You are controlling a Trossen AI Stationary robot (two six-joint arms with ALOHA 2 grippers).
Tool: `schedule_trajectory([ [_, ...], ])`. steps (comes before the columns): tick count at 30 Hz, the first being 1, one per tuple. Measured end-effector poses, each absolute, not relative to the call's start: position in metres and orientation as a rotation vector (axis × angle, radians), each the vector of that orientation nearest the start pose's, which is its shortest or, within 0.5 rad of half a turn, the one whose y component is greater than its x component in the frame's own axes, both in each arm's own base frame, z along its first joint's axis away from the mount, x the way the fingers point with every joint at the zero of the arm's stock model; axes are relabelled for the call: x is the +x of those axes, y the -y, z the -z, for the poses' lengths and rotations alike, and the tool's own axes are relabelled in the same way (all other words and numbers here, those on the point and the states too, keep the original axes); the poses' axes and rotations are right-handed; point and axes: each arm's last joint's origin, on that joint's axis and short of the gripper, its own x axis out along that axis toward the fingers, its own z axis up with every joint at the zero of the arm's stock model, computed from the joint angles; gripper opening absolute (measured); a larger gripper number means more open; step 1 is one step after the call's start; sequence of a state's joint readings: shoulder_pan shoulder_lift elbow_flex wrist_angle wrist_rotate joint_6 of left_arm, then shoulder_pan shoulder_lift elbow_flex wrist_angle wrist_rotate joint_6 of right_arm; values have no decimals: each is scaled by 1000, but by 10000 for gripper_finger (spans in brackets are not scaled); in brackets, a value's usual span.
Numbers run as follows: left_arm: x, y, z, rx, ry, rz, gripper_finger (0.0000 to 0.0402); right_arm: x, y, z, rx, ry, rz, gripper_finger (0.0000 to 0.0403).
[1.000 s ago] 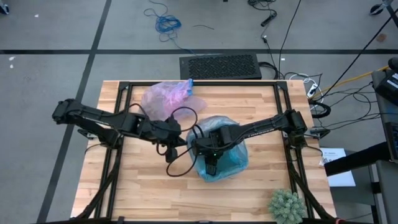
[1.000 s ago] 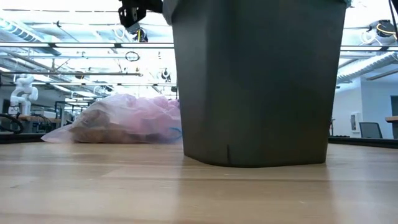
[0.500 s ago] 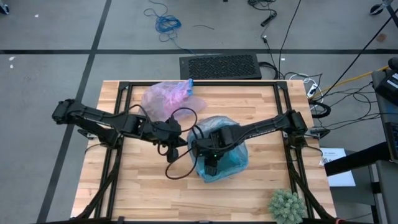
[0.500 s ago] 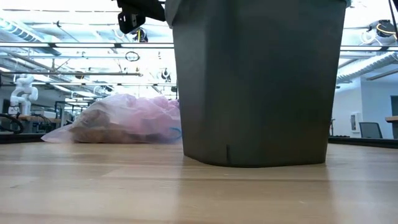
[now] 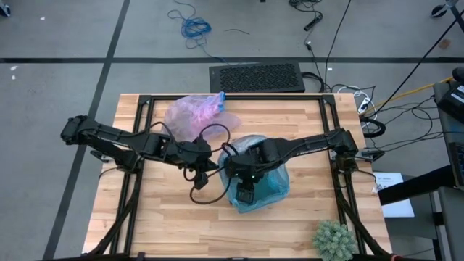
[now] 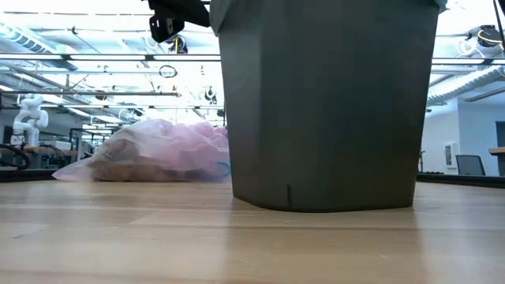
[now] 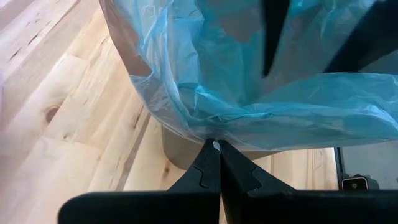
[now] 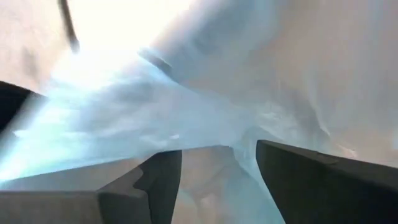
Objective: Place trash/remove bag and relplace
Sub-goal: Insert the new trash bag into the trash bin
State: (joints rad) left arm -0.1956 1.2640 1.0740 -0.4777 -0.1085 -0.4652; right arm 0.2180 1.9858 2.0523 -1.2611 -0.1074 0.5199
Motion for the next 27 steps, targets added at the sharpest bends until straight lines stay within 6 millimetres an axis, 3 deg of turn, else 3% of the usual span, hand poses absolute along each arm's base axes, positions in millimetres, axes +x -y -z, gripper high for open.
schedule_trajectory([
  [10,263,49,-308,-347,-666,-70,0,368,-85,-405,431,-1128,38,177],
  [18,264,50,-309,-353,-658,-58,0,315,-53,-443,450,-1026,300,165],
  [22,265,50,-310,-360,-644,-43,0,313,-39,-445,460,-994,394,142],
  [27,264,50,-311,-361,-645,-40,0,322,-28,-414,421,-1098,491,74],
])
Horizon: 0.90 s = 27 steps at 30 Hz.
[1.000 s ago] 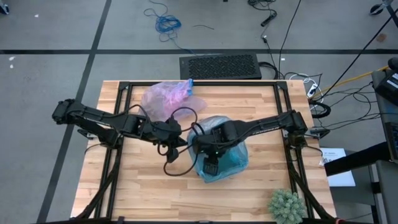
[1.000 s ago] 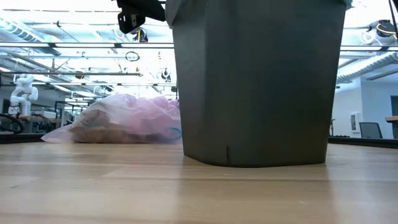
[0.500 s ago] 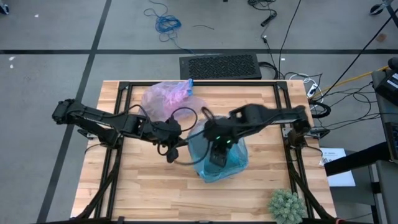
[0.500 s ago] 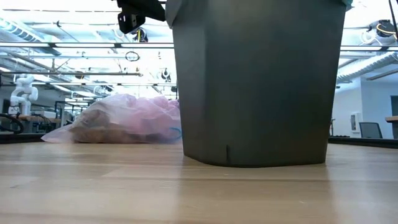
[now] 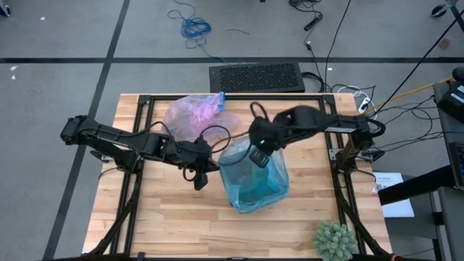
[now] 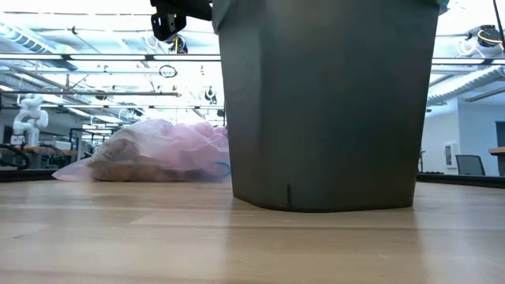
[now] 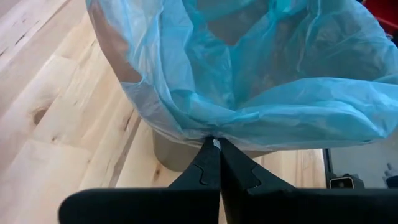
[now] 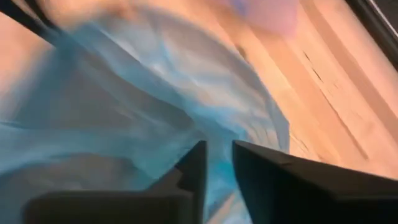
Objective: Place trash/remove bag and relplace
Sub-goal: Insert the new trash bag into the trash bin
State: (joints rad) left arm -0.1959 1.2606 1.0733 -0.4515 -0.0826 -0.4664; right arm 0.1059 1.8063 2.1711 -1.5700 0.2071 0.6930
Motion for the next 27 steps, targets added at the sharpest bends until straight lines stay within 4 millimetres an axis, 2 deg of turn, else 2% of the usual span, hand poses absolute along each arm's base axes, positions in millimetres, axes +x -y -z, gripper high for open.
schedule_trajectory([
  [3,264,50,-311,-362,-642,-39,0,325,-28,-387,377,-1187,557,19],
  [5,263,50,-311,-362,-643,-40,0,323,-27,-377,366,-1203,619,7],
  [9,263,50,-311,-363,-644,-37,0,313,-26,-376,400,-1179,674,6],
  [15,263,50,-311,-362,-644,-36,0,301,-19,-389,469,-1089,756,1],
  [21,263,50,-311,-363,-646,-32,0,316,-11,-356,515,-1139,734,0],
  [27,262,50,-311,-365,-652,-24,0,323,-15,-329,555,-1175,694,0],
])
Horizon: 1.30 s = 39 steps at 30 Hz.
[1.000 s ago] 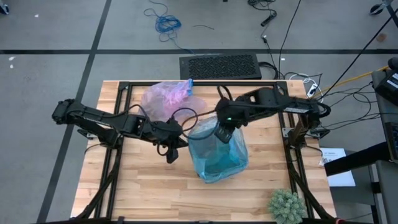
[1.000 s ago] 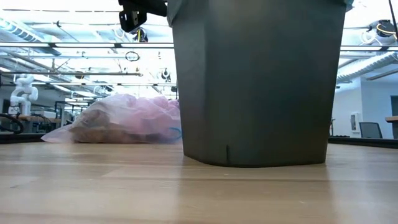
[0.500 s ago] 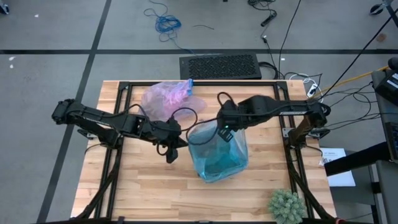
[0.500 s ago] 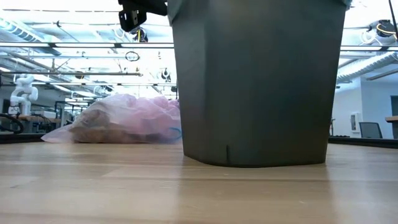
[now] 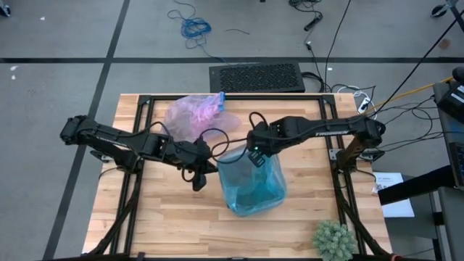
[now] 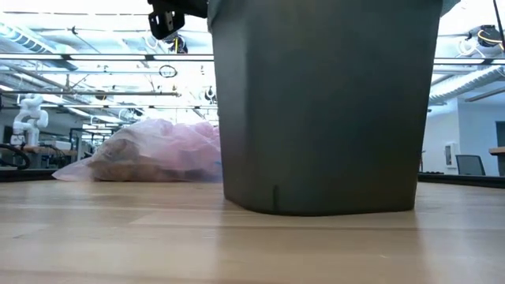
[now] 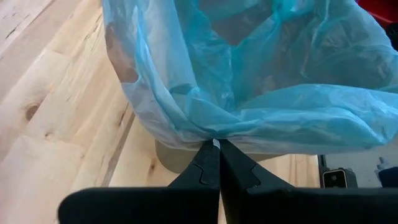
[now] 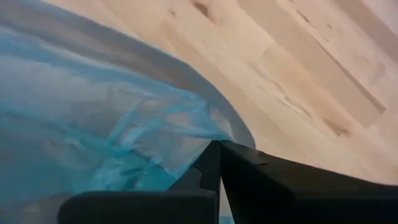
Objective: Place trash/remove bag and relplace
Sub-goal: Insert the new trash bag into the trash bin
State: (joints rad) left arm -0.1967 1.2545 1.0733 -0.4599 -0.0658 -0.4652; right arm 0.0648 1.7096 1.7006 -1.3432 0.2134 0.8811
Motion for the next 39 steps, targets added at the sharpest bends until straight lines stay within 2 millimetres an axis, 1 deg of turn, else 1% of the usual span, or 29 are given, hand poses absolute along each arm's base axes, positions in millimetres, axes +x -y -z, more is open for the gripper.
schedule_trajectory([
  [8,262,51,-312,-367,-653,-15,0,323,-16,-327,567,-1181,690,0],
  [17,263,50,-312,-361,-648,-17,0,323,-10,-327,612,-1198,686,0],
  [26,262,50,-312,-349,-653,-14,0,326,-12,-322,659,-1235,659,0],
  [30,262,50,-311,-334,-656,-10,0,327,-12,-322,686,-1225,669,0],
  [33,260,47,-312,-313,-656,-12,0,327,-12,-322,713,-1229,677,0],
  [39,253,30,-315,-275,-676,-73,0,326,-10,-322,747,-1215,728,0],
])
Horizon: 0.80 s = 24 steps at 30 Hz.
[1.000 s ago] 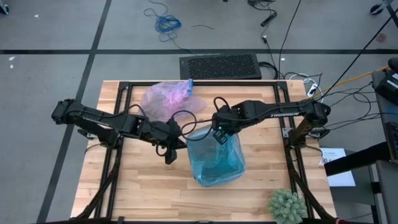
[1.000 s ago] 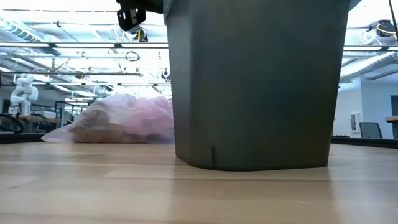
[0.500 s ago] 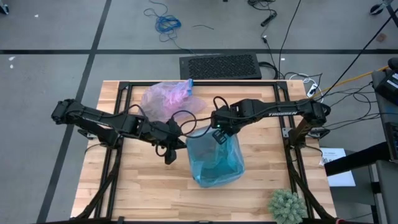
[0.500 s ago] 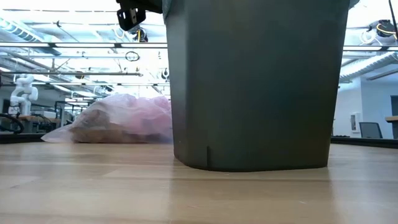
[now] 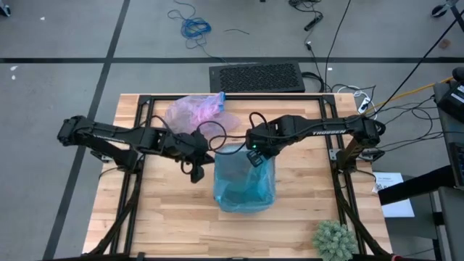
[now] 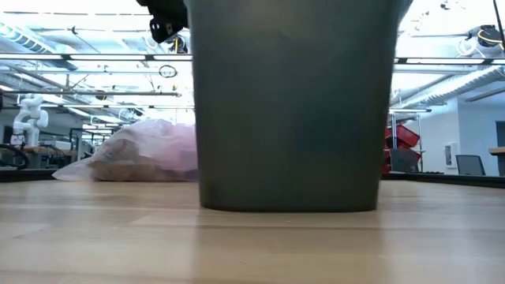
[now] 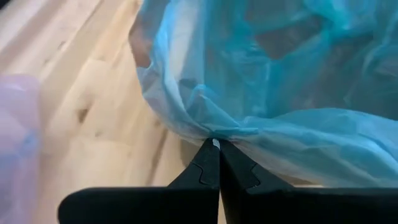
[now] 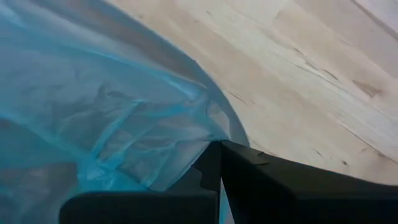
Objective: Place trash/remove bag and relplace
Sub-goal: Insert the new trash bag into the trash bin
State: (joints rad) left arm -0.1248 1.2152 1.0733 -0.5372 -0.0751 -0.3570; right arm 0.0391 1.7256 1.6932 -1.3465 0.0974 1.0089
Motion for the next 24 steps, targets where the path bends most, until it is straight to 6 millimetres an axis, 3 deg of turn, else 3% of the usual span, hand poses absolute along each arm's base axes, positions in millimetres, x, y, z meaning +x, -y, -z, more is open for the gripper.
schedule_trajectory([
  [6,250,16,-313,-259,-715,-113,0,325,-10,-320,743,-1227,735,0],
  [13,250,15,-312,-269,-719,-107,0,325,-11,-308,777,-1272,696,0],
  [20,247,15,-293,-296,-771,-125,0,327,-14,-297,756,-1279,702,0],
  [24,248,15,-292,-297,-766,-124,0,322,-13,-305,763,-1246,703,0],
])
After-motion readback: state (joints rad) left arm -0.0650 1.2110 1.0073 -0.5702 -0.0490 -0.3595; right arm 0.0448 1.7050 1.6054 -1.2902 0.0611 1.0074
